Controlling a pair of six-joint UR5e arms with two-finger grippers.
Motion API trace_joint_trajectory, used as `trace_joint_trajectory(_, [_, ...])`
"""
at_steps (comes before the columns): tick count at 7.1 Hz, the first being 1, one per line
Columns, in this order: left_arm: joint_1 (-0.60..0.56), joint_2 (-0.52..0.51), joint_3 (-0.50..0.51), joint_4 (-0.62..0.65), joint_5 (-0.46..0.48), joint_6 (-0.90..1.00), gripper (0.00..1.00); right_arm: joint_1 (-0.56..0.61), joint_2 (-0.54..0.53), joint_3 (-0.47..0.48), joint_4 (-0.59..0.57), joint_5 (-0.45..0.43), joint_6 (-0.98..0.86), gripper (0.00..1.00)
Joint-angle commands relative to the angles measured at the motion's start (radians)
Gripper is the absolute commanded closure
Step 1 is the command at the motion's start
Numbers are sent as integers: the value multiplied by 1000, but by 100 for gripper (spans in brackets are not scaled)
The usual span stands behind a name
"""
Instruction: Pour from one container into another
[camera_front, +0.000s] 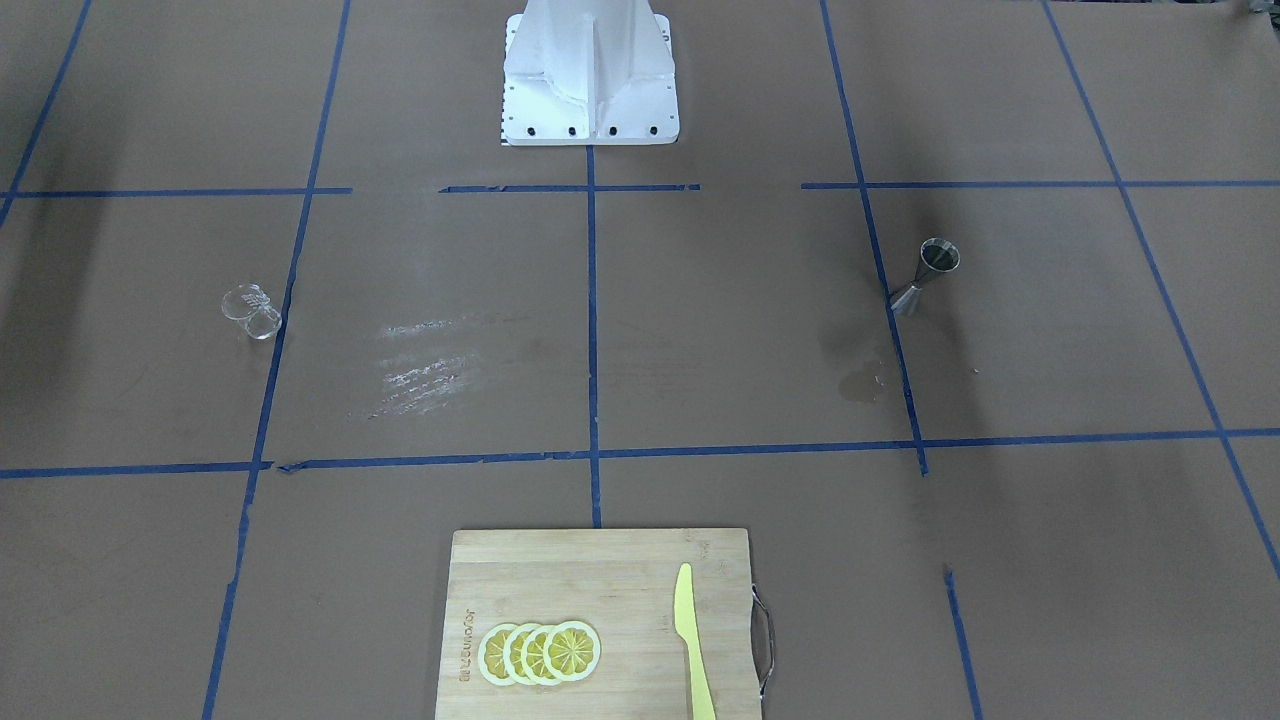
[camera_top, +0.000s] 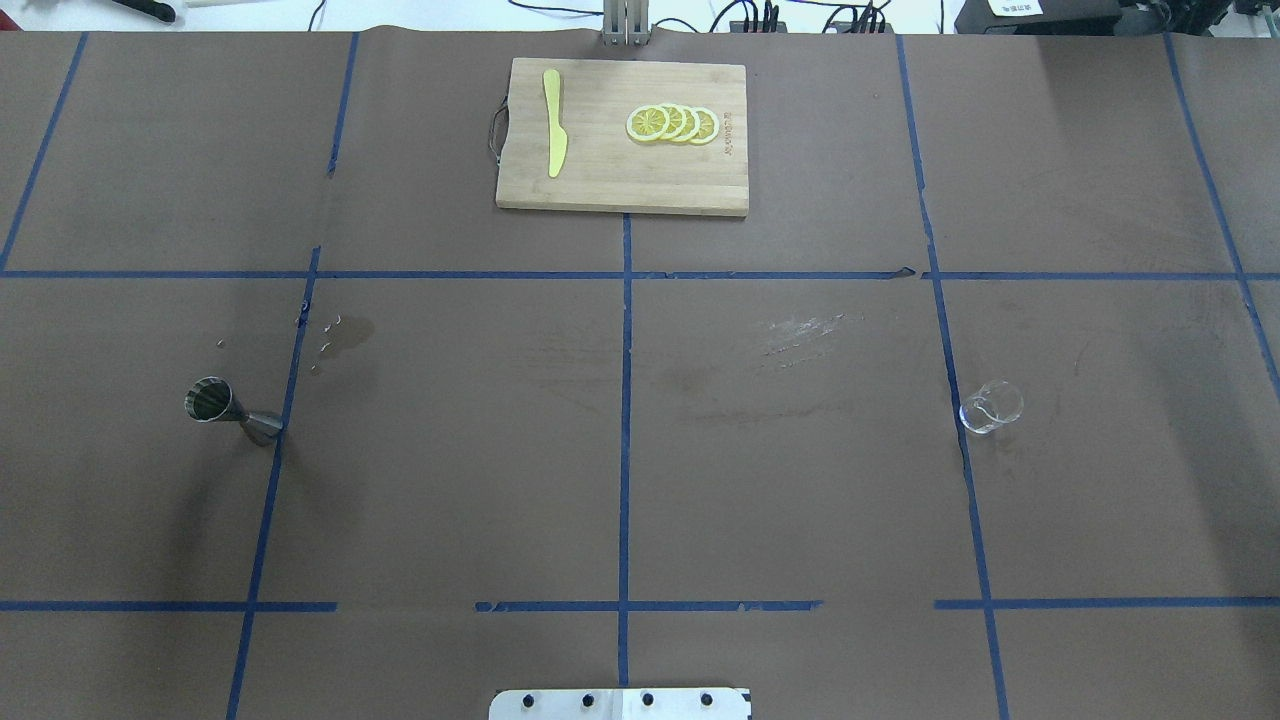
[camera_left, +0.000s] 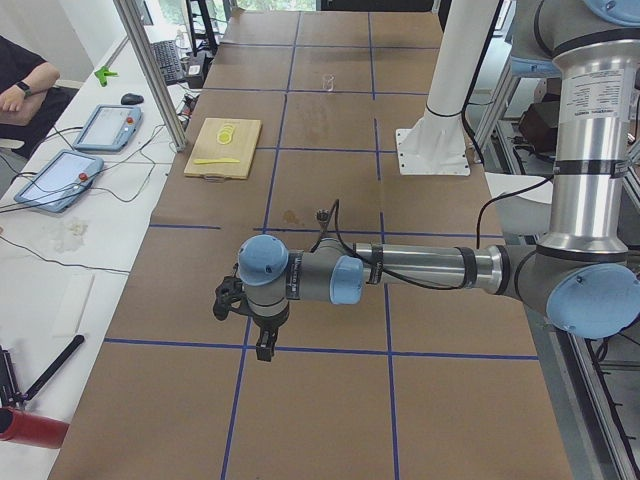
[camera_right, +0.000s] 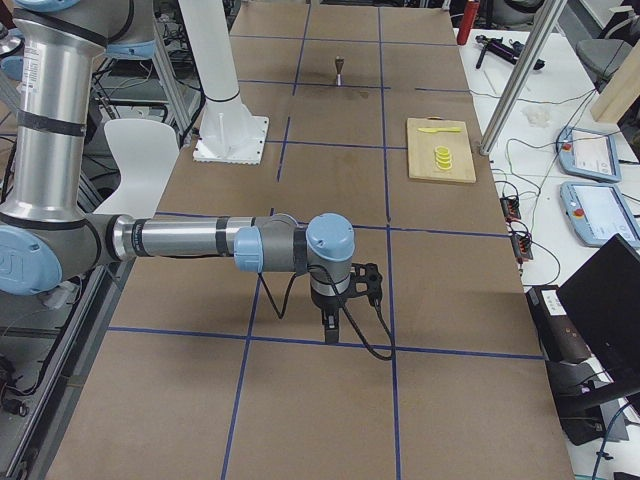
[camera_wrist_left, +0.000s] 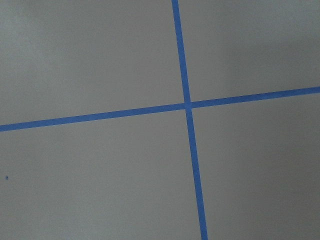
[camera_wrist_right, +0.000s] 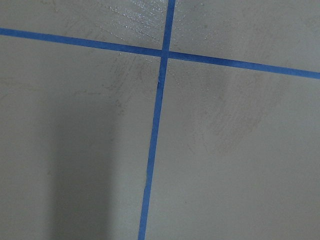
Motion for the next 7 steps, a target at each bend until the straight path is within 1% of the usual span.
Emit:
trace_joint_trajectory(1, [0,1,1,3,0,0,0,0,0,0,0,2,1,0])
trace_joint_trajectory(5, [0,1,-1,3,2,0,0,-3,0,0,0,3,1,0])
trace_joint_trajectory(6, [0,1,-1,1,2,0,0,-2,-3,0,20,8,-2,0])
trace_joint_trajectory(7, [0,1,-1,1,2,0,0,-8,-2,-42,61,11,-5,0])
